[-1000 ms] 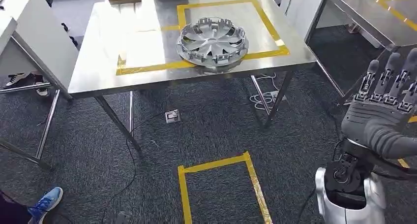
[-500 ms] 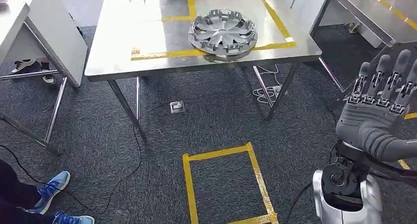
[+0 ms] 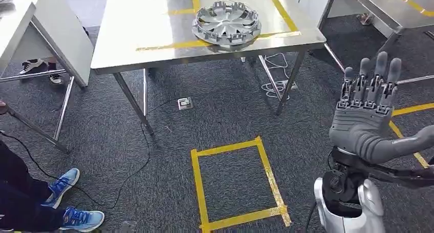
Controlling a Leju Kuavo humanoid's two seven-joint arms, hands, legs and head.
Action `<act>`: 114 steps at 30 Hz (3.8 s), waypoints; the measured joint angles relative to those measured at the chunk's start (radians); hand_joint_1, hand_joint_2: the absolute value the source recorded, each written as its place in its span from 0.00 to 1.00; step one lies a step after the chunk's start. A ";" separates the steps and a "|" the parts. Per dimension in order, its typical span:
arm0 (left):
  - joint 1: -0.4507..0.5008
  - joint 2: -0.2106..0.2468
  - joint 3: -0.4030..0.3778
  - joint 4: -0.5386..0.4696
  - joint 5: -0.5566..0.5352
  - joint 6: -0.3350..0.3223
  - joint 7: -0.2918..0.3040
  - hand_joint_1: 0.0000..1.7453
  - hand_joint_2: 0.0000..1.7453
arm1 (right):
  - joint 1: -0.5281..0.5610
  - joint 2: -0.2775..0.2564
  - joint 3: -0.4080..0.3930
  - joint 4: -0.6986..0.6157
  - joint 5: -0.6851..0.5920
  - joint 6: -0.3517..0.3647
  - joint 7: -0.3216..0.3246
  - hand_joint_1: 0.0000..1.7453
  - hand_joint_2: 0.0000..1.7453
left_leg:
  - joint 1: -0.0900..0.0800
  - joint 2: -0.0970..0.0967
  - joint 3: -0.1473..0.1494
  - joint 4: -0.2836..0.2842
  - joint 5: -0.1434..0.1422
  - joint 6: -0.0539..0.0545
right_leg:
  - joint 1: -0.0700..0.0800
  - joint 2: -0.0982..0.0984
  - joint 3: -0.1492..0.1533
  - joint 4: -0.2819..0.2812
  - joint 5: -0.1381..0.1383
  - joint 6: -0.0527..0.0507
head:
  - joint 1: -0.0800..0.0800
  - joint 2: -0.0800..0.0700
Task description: Take the parts from the cabinet and place them on the table.
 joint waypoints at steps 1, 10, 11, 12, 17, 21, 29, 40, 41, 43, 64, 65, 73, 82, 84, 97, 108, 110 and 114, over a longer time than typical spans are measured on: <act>0.000 0.000 0.000 0.000 -0.002 -0.001 0.000 0.00 0.00 | 0.003 0.003 0.008 0.015 -0.003 -0.001 0.017 0.00 0.00 | 0.003 0.000 -0.006 0.060 -0.014 -0.004 | 0.000 0.000 -0.013 0.003 0.007 0.002 | 0.000 0.000; -0.013 0.004 -0.001 0.000 -0.019 -0.021 0.038 0.00 0.00 | 0.062 0.058 0.087 0.324 0.119 -0.100 0.068 0.00 0.00 | -0.005 -0.006 0.227 -0.235 0.049 0.021 | -0.002 0.000 -0.079 0.025 0.060 0.048 | 0.000 0.000; -0.014 0.003 -0.002 0.000 -0.019 -0.021 0.045 0.00 0.00 | 0.071 0.058 0.093 0.369 0.139 -0.118 0.067 0.00 0.00 | -0.001 -0.003 0.226 -0.249 0.064 0.039 | 0.001 0.001 -0.081 0.022 0.064 0.056 | 0.000 0.000; -0.017 0.003 -0.002 0.000 -0.019 -0.021 0.056 0.00 0.00 | 0.077 0.057 0.096 0.416 0.179 -0.146 0.070 0.00 0.00 | 0.003 -0.001 0.224 -0.255 0.076 0.048 | -0.002 0.003 -0.093 0.040 0.043 0.050 | 0.002 0.000; -0.019 0.005 -0.002 0.000 -0.017 -0.032 0.090 0.00 0.00 | 0.088 0.049 0.125 0.645 0.303 -0.208 0.075 0.00 0.00 | -0.004 0.000 0.170 -0.253 0.116 0.062 | -0.003 0.005 -0.199 0.357 -0.115 0.044 | 0.006 0.000; -0.020 0.005 -0.002 -0.001 -0.017 -0.034 0.095 0.00 0.00 | 0.082 0.048 0.136 0.729 0.308 -0.210 0.070 0.00 0.00 | -0.004 0.001 0.148 -0.243 0.131 0.051 | -0.003 0.005 0.011 0.057 -0.037 0.063 | 0.007 0.000; -0.021 0.007 -0.002 -0.001 -0.013 -0.044 0.118 0.00 1.00 | 0.053 0.047 0.159 0.845 0.390 -0.227 0.168 0.00 1.00 | 0.003 0.001 0.087 -0.114 0.039 0.002 | -0.002 0.008 0.007 0.016 -0.018 -0.004 | 0.003 0.000; -0.042 0.016 -0.010 -0.010 -0.004 -0.041 0.274 0.00 1.00 | 0.069 0.024 0.256 1.518 0.502 -0.061 0.489 0.00 1.00 | -0.003 0.003 0.220 -0.242 0.059 0.011 | 0.016 0.006 -0.034 0.033 0.005 0.008 | 0.004 0.000; -0.042 0.018 -0.011 -0.010 -0.004 -0.039 0.274 0.00 1.00 | 0.071 0.024 0.262 1.539 0.504 -0.057 0.491 0.00 1.00 | -0.004 0.003 0.219 -0.241 0.059 0.012 | 0.016 0.006 -0.035 0.032 0.006 0.010 | 0.005 0.000; -0.042 0.020 -0.012 -0.010 -0.003 -0.039 0.272 0.00 1.00 | 0.069 0.021 0.278 1.576 0.533 -0.054 0.514 0.00 1.00 | -0.006 0.002 0.216 -0.239 0.061 0.016 | 0.014 0.006 -0.037 0.032 0.009 0.014 | 0.005 0.000; -0.049 0.031 -0.056 -0.013 0.002 -0.088 0.296 0.00 1.00 | 0.057 0.011 0.365 1.642 0.562 -0.012 0.516 0.00 1.00 | -0.007 0.003 0.207 -0.232 0.069 0.025 | 0.014 0.006 -0.044 0.032 0.020 0.017 | 0.005 0.000; -0.049 0.032 -0.057 -0.013 0.003 -0.087 0.296 0.00 1.00 | 0.058 0.011 0.365 1.643 0.559 -0.012 0.513 0.00 0.00 | -0.007 0.003 0.207 -0.232 0.070 0.024 | 0.014 0.006 -0.044 0.032 0.020 0.017 | 0.005 0.000; -0.049 0.042 -0.072 -0.013 0.014 -0.055 0.279 0.00 0.00 | 0.071 0.016 0.369 1.652 0.525 -0.022 0.484 0.00 0.00 | -0.007 0.003 0.207 -0.233 0.070 0.024 | 0.014 0.006 -0.044 0.032 0.020 0.017 | 0.005 0.000; -0.052 0.061 -0.114 -0.021 -0.027 -0.065 0.288 0.00 0.00 | 0.093 0.031 0.344 1.657 0.443 -0.100 0.396 0.00 0.00 | -0.009 0.002 0.202 -0.221 0.068 0.031 | 0.007 0.006 -0.047 0.031 0.025 0.025 | 0.004 0.000; -0.058 0.061 -0.130 -0.023 -0.036 -0.082 0.290 0.00 0.00 | 0.102 0.034 0.335 1.663 0.432 -0.111 0.391 0.00 0.00 | -0.010 0.002 0.198 -0.220 0.070 0.036 | 0.007 0.006 -0.049 0.029 0.029 0.030 | 0.004 0.000; -0.059 0.039 -0.205 -0.029 -0.063 -0.115 0.301 0.00 0.00 | 0.133 0.021 0.312 1.681 0.417 -0.163 0.354 0.00 0.00 | 0.002 0.084 0.181 -0.231 0.093 0.028 | -0.017 -0.057 -0.011 0.051 -0.038 0.080 | 0.008 0.000; -0.053 0.040 -0.227 -0.029 -0.039 -0.105 0.298 0.00 0.00 | 0.146 -0.003 0.314 1.691 0.441 -0.164 0.349 0.00 0.00 | 0.015 0.010 0.053 0.098 -0.074 0.002 | 0.004 0.061 -0.037 0.054 -0.009 0.011 | 0.002 0.000; -0.053 0.040 -0.227 -0.029 -0.033 -0.098 0.298 0.00 0.00 | 0.146 -0.004 0.314 1.693 0.444 -0.161 0.351 0.00 0.00 | 0.007 -0.002 0.118 -0.035 0.008 0.025 | 0.012 0.086 -0.035 0.054 -0.006 0.008 | 0.002 0.000; -0.048 0.052 -0.227 -0.027 -0.017 -0.116 0.298 0.00 0.00 | 0.138 -0.001 0.316 1.693 0.445 -0.159 0.352 0.00 0.00 | -0.008 -0.079 0.191 -0.192 0.060 0.072 | 0.004 0.131 -0.048 0.053 0.006 0.018 | 0.004 0.000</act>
